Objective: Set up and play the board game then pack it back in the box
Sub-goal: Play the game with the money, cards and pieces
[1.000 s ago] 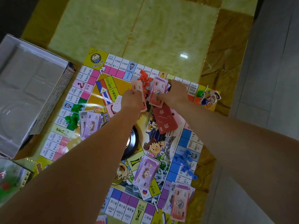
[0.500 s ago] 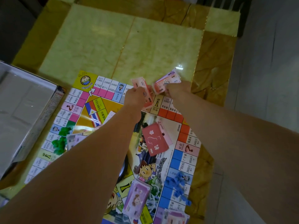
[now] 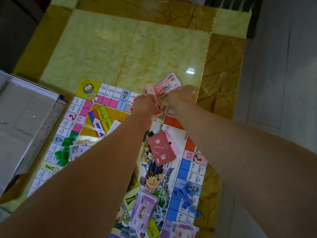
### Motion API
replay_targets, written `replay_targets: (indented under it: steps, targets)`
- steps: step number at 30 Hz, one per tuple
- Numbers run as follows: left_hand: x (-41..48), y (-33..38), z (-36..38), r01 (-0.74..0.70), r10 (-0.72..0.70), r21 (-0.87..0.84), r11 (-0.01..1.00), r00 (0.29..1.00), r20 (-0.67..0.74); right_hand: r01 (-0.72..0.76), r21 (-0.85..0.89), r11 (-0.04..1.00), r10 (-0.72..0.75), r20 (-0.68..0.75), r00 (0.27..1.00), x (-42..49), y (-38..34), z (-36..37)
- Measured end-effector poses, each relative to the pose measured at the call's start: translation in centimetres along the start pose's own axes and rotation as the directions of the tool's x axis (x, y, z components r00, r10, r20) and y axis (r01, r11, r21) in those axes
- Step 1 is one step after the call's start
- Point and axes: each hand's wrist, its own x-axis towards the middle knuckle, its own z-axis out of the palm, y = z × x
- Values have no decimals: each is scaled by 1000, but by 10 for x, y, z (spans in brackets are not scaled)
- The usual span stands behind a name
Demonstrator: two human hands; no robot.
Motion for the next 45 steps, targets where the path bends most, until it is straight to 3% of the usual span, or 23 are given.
replay_targets:
  steps: [4,8,13,19,23,32,36,41,45]
  targets:
    - [-13,0,-7,-11,12,-63,998,1000,18,139,44,989,-138,-23,990,-23,-3,-9]
    - [-33,-7,-24,25,-16,-160,987,998,58,260,72,963,-268,143,953,-51,4,-6]
    - [-53,-26,-55,-19,20,-59,998,1000,23,260,75,963,-270,345,899,-79,19,-5]
    - [-76,-56,-98,33,-25,-128,991,998,62,289,58,956,-288,391,874,-117,45,7]
    - [-90,-77,-127,-5,10,-167,986,999,33,278,21,960,-257,461,849,-149,63,19]
    - [-117,-115,-197,25,-20,-165,986,999,31,263,-41,964,-210,490,846,-206,98,62]
    - [-116,-131,-235,58,-73,-160,985,993,-90,256,-77,964,-186,495,849,-226,105,86]
    - [-109,-144,-277,60,-133,-282,958,960,-247,261,-89,961,-190,470,862,-235,99,116]
    - [-100,-153,-296,39,-92,-189,981,956,-278,313,-132,941,-230,429,873,-231,95,141]
